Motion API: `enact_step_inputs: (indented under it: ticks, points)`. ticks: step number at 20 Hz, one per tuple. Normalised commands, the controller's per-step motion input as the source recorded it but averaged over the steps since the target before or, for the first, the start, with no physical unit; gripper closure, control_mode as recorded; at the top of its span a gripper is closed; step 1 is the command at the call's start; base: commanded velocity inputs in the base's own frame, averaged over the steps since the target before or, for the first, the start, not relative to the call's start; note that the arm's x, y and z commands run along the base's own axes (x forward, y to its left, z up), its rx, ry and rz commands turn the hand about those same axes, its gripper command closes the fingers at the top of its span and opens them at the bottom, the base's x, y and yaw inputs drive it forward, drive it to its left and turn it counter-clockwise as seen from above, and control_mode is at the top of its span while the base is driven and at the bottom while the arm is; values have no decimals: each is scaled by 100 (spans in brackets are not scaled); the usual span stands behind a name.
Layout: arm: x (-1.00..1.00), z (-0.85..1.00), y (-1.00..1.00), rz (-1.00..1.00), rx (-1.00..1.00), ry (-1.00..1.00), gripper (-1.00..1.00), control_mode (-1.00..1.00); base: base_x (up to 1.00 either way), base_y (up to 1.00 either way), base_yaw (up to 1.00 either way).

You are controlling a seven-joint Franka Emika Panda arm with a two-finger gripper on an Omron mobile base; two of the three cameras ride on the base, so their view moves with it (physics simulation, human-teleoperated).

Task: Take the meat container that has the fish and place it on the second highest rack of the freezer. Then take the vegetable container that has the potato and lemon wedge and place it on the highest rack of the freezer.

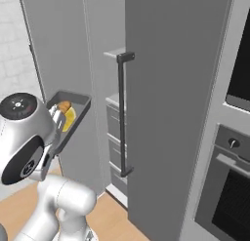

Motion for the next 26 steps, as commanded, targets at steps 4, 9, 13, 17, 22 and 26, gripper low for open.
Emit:
enact_step_inputs:
  ticks: [4,9,13,17,22,26]
  points:
    - [0,0,0,0,0,0,100,100,62,7,-22]
    - [0,0,0,0,0,0,100,100,37,31,-13]
    - [0,0,0,0,0,0,100,100,19,73,-16]
    - [0,0,0,0,0,0,100,100,41,4,-11]
    - [0,0,0,0,0,0,100,100,52,-1,-12]
    - [0,0,0,0,0,0,100,100,62,6,-22]
